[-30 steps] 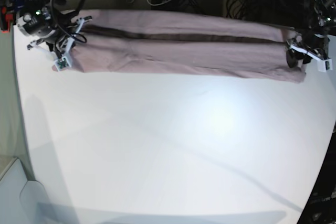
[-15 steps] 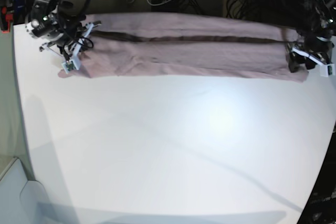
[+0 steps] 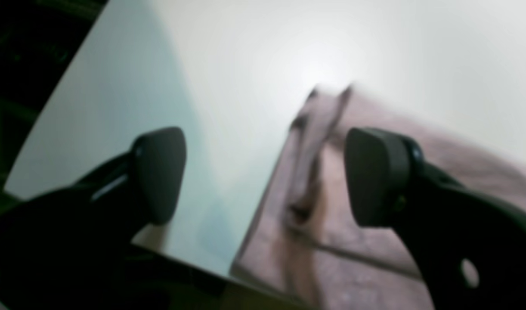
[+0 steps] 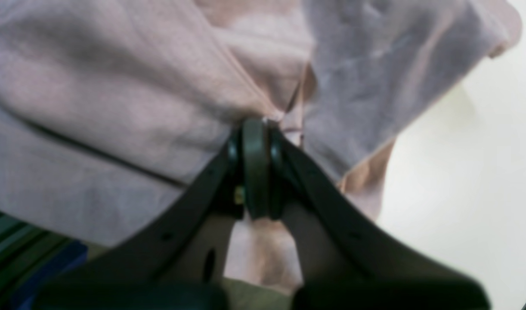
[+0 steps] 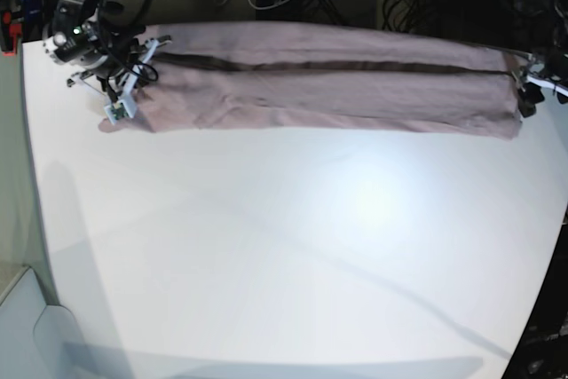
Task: Layout the t-shirt on the table in an organized manner, then fold the t-shirt properly
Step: 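Lift the strip end with the left gripper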
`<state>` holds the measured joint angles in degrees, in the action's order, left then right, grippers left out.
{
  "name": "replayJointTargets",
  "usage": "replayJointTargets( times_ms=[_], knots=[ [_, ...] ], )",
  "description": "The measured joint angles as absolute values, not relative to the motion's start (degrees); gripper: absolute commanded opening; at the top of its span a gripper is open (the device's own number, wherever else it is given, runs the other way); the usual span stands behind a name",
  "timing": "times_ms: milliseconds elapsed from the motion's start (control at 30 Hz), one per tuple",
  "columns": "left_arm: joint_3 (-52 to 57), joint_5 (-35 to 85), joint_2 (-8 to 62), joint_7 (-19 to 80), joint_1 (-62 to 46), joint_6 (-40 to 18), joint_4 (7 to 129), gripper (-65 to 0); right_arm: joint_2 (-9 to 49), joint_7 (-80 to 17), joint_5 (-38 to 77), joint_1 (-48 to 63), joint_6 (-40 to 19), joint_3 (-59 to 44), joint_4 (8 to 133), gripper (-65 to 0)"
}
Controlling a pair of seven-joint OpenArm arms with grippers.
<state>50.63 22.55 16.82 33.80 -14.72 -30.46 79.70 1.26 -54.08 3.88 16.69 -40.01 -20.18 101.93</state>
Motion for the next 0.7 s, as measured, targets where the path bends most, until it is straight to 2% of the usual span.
replayJointTargets(
  times_ms=[133,267,633,700],
  knots=[
    [49.5,22.7,17.2,33.7,-14.4,-31.1,76.4,-8.7,1.3,-54.1,3.9,16.7,-40.0,-20.2,101.9,-65.0],
    [46.6,22.4,17.2,33.9,-14.5,-35.0,74.7,-8.7,1.2,-54.0,3.9,16.7,-40.0,-20.2,101.9,-65.0],
    [46.5,23.8,17.3,30.4,-13.7,-35.8,70.0,-8.8,1.2,-54.0,4.1,16.7,-40.0,-20.2,101.8,-65.0],
    [46.7,24.1,17.3,30.3,-13.6,-36.0,69.6,-11.3,1.2,-53.9,4.1,16.7,-40.0,-20.2,101.8,-65.0]
  ],
)
